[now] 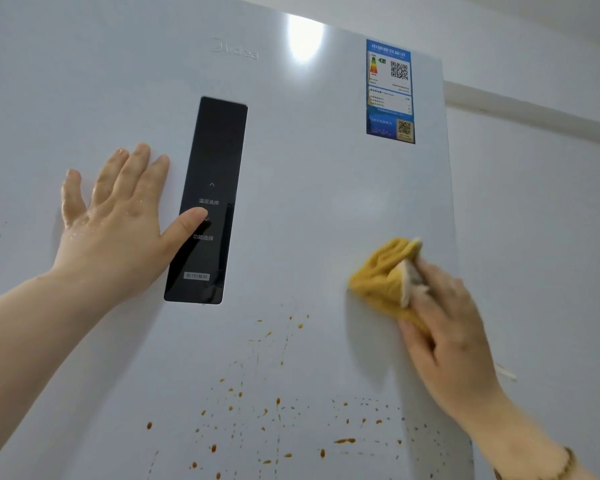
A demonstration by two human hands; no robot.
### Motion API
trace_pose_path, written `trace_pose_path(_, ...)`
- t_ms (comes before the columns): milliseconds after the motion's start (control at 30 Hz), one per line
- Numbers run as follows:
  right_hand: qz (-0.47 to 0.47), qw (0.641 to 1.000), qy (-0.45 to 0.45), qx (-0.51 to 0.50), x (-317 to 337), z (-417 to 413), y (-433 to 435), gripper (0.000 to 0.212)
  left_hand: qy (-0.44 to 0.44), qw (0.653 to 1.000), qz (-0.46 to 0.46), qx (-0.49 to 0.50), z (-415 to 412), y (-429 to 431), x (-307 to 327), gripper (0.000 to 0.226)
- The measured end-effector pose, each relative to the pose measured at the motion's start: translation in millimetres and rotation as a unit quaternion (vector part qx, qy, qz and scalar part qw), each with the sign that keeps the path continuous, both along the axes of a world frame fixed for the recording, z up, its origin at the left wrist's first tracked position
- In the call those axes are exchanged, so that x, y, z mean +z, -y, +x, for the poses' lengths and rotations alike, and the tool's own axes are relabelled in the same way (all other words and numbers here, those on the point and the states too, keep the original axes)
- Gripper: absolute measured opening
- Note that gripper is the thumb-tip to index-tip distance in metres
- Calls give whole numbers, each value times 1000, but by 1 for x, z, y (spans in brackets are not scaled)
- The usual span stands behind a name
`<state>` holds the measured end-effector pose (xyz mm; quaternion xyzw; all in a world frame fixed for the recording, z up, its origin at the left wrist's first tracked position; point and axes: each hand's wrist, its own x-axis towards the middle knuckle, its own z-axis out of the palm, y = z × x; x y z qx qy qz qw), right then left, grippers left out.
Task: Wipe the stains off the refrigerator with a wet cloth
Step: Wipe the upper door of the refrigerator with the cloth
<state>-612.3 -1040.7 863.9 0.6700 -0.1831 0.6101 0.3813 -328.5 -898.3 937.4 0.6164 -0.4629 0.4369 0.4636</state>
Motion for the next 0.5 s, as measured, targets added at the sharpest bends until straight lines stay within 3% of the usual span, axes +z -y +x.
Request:
trace_pose_path(133,-44,996,-80,-18,19,4,-4,34,10,1000,1,-6,0,-3,0,84)
trace_pose_path(333,30,990,141,2,78,63,-26,47,9,997,0,-74,5,-12,1,66)
trace_pose_path(400,-3,994,113,-8,52,89,-35,44,3,995,-19,-103,8,-18,-2,58)
trace_pose_path(500,-76,997,-21,-15,7,107,-44,40,-3,993,-41,-115,19,-26,-8,51)
